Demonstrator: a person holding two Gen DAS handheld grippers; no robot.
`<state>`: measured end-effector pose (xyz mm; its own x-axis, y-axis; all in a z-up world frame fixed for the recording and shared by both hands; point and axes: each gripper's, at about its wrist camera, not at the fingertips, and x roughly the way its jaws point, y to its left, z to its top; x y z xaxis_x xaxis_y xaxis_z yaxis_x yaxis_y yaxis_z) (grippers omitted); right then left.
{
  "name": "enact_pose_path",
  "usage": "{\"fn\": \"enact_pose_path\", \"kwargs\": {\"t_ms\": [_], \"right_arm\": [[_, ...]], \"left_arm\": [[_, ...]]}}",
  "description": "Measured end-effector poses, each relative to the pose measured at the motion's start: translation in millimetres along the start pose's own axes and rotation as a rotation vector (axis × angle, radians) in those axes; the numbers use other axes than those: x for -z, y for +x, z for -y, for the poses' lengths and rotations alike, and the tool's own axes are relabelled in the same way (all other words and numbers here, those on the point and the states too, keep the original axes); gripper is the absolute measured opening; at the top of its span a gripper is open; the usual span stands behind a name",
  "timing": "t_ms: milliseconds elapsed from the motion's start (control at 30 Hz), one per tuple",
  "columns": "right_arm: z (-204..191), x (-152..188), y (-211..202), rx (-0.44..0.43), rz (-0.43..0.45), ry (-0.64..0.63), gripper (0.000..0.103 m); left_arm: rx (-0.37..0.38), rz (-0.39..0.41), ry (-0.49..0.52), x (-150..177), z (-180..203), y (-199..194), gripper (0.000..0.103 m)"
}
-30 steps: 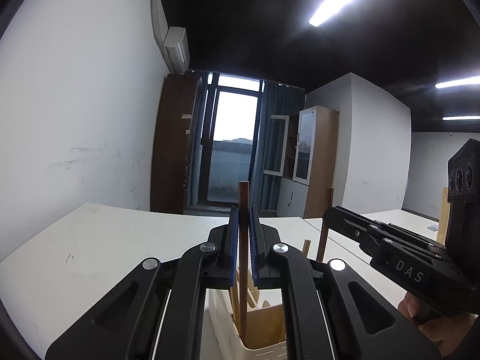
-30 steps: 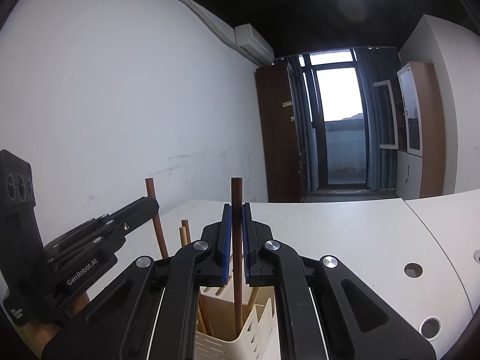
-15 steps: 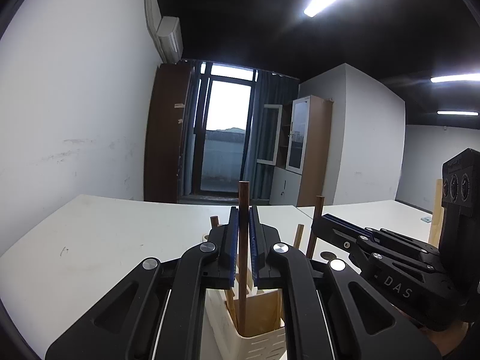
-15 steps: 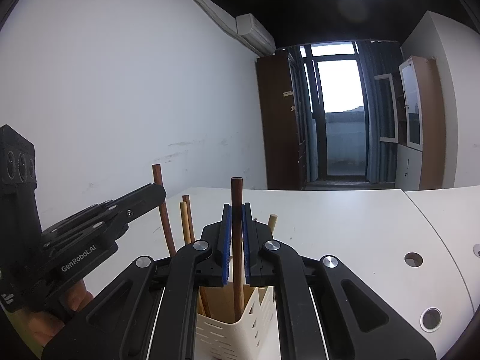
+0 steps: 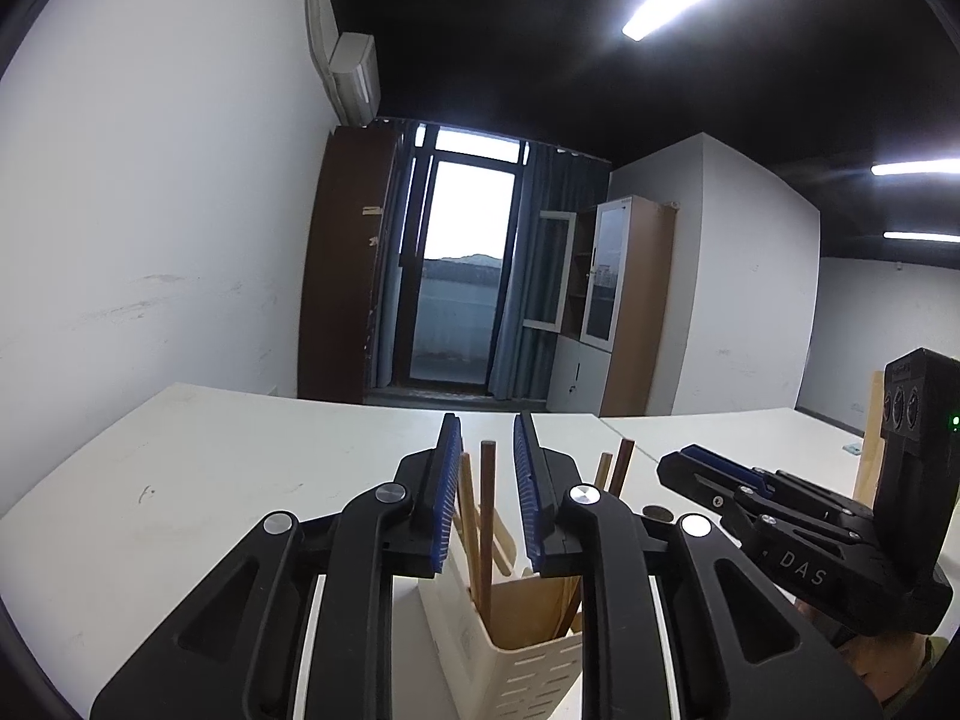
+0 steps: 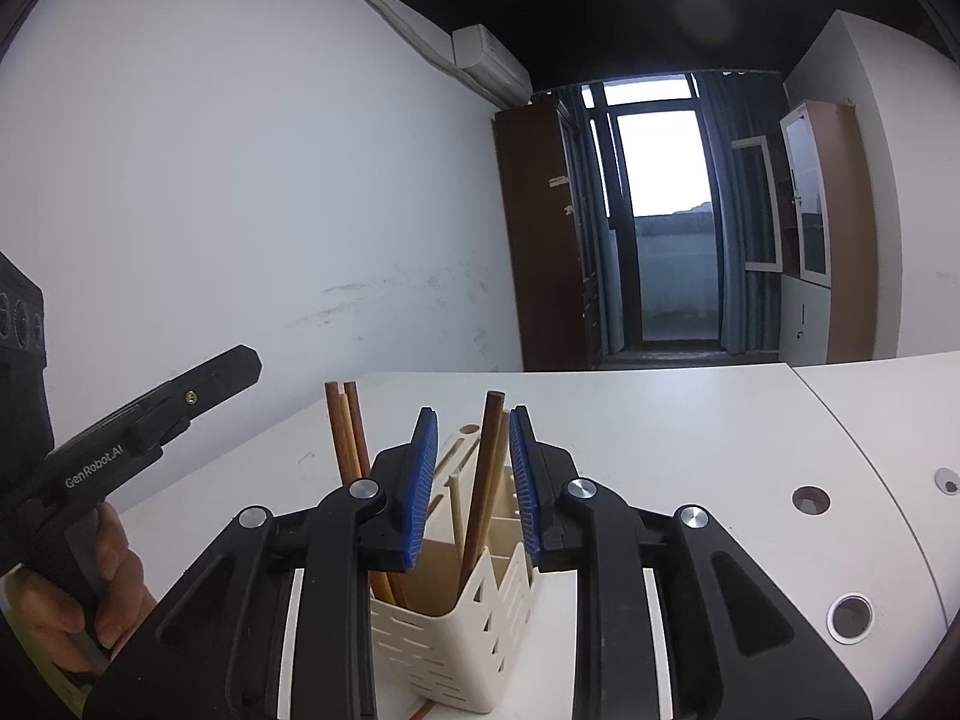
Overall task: Organize utensils
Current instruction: 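Withdraw both open tools and move them down to the remaining chopsticks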
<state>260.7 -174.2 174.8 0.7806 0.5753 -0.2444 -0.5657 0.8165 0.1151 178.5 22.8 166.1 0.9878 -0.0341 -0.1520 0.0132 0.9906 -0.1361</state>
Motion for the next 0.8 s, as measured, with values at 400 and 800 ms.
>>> {"fn": "enact_pose_path", "kwargs": {"t_ms": [400, 800], "right_arm": [[2, 16, -21, 0.080, -0.083, 0.014, 0.033], [-1, 64, -27, 0.108, -0.215, 0.047, 0.045]], "left_arm": [[-0.033, -0.198, 0.031, 16, 1, -5, 0.032], [-0.016, -0.433, 0.029, 74, -3, 13, 0.037]]}}
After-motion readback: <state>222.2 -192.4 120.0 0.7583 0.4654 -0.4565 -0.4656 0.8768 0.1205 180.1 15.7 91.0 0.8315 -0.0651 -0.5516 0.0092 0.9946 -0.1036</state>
